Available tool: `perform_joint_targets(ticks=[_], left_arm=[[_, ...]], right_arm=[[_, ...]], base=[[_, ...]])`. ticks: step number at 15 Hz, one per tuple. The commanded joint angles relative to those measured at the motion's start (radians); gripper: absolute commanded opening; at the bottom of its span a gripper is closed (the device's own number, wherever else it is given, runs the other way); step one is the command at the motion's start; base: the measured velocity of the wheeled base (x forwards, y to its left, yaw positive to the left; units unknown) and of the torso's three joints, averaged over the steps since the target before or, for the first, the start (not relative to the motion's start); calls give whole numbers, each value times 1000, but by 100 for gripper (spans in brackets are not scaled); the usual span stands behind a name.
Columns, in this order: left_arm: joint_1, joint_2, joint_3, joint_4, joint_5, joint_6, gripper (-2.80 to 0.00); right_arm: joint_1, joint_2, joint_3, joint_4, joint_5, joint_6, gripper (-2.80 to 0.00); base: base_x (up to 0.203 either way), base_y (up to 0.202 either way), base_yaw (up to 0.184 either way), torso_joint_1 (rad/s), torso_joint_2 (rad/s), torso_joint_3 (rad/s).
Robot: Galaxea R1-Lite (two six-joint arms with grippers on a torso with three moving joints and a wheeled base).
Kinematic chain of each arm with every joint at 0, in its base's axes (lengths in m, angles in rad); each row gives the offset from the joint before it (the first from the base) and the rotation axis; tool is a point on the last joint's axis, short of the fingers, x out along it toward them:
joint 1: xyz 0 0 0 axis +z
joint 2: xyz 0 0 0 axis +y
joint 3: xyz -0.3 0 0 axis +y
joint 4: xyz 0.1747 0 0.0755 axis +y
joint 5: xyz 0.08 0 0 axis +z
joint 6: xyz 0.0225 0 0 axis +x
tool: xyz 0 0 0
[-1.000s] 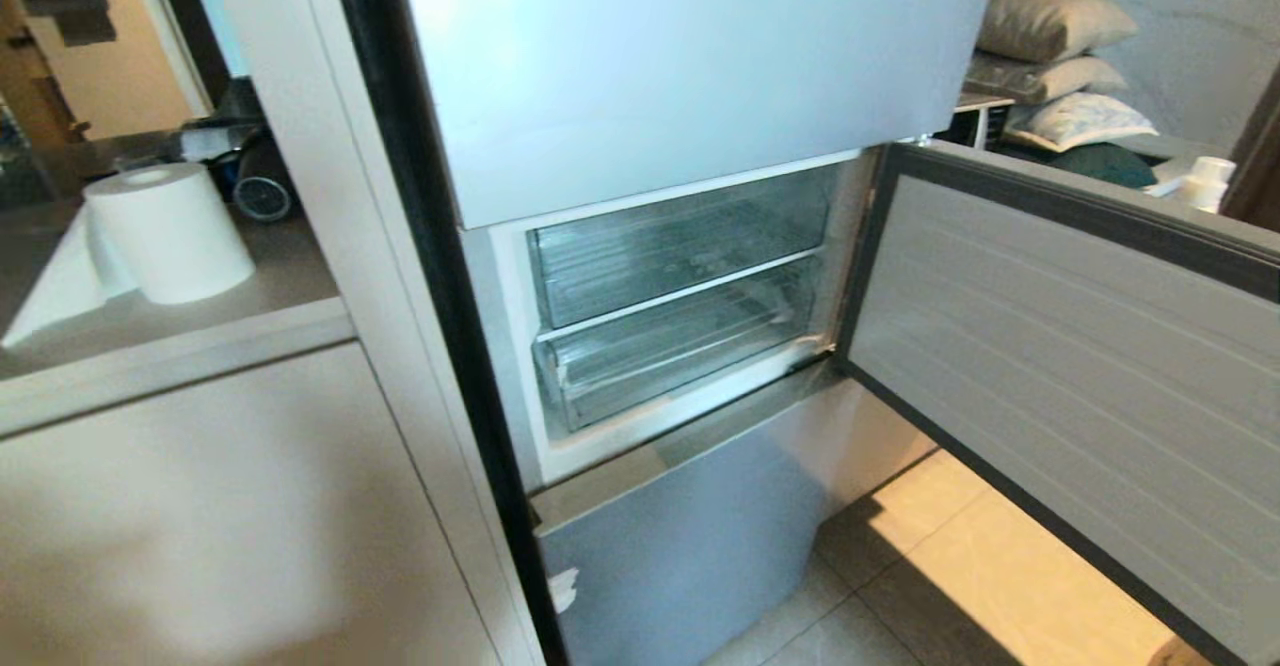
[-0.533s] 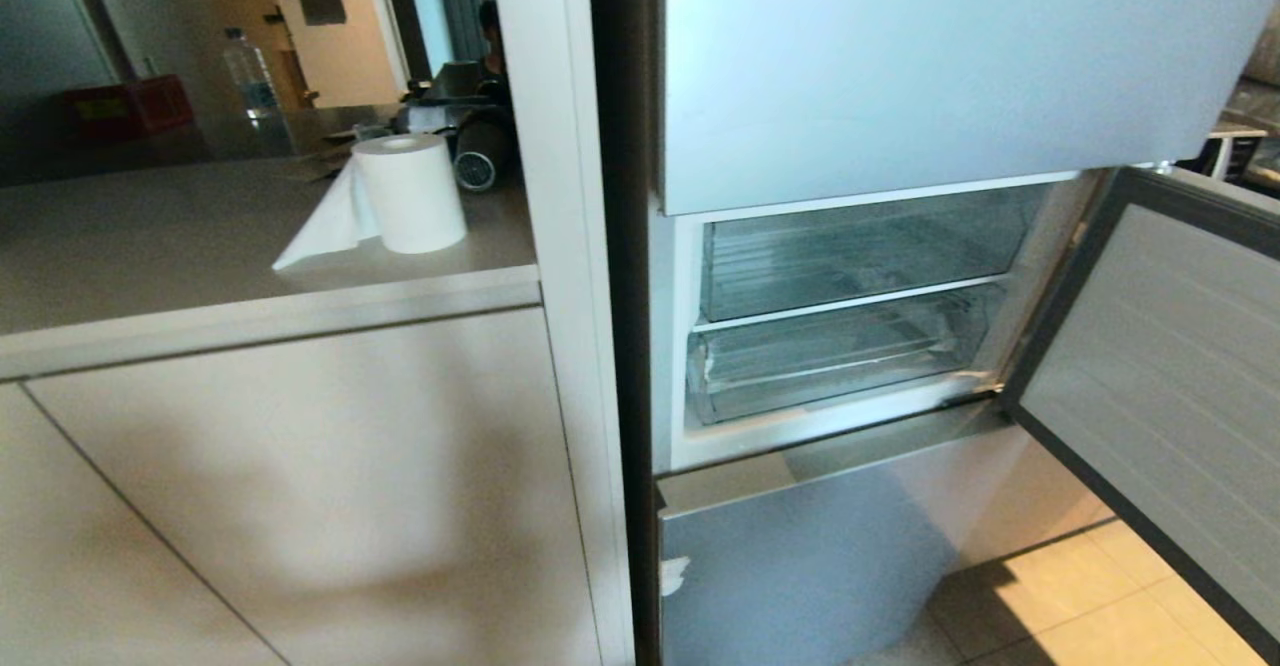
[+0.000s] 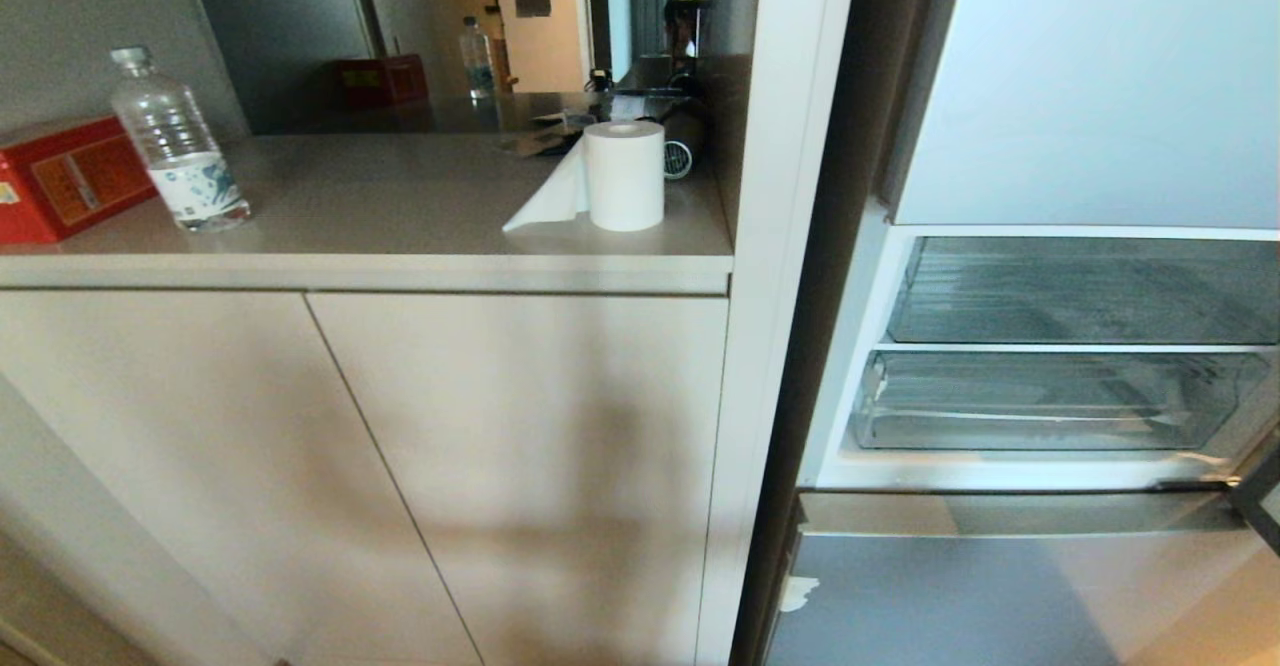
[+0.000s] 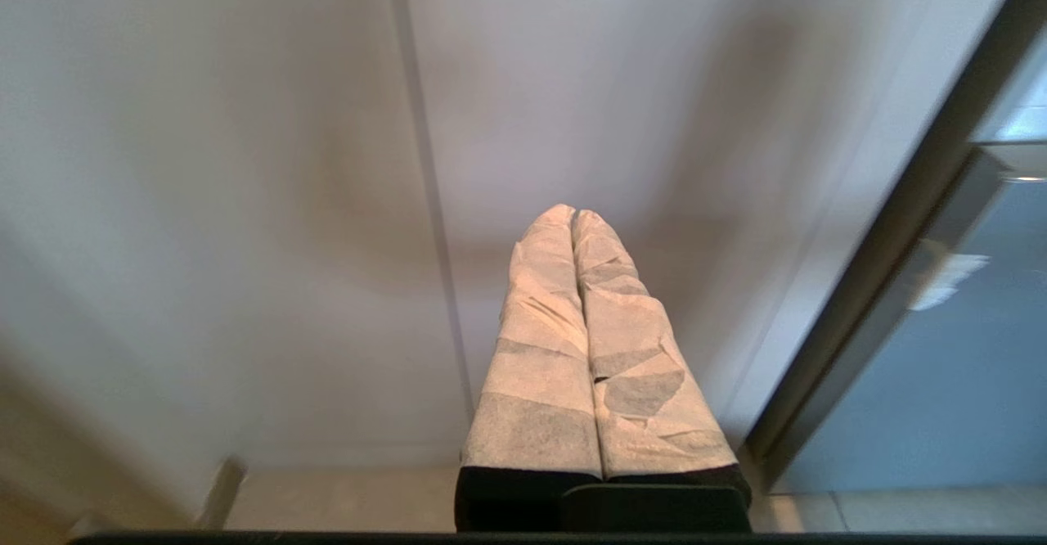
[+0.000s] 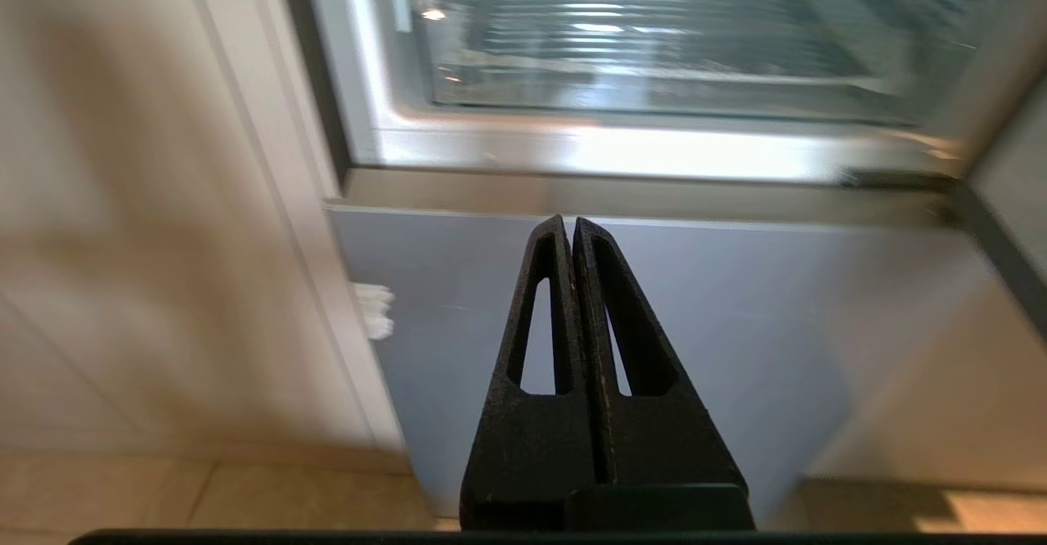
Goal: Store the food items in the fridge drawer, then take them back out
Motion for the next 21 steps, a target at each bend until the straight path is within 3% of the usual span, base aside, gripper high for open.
perform_joint_targets(ticks=[1, 8, 19, 21], left_arm=[[0, 1, 0, 0, 0, 0, -280], [0, 1, 0, 0, 0, 0, -280], [0, 1, 0, 0, 0, 0, -280], [0, 1, 0, 0, 0, 0, -280]], right_arm=[[0, 2, 0, 0, -1, 0, -280], [0, 2, 0, 0, -1, 0, -280], [0, 2, 0, 0, 1, 0, -280], [0, 2, 0, 0, 3, -35, -280]], base=[[1, -5, 92, 1, 2, 1], [0, 0, 0, -120, 270, 138], [0, 0, 0, -213, 459, 243], [0, 0, 0, -42, 94, 50]])
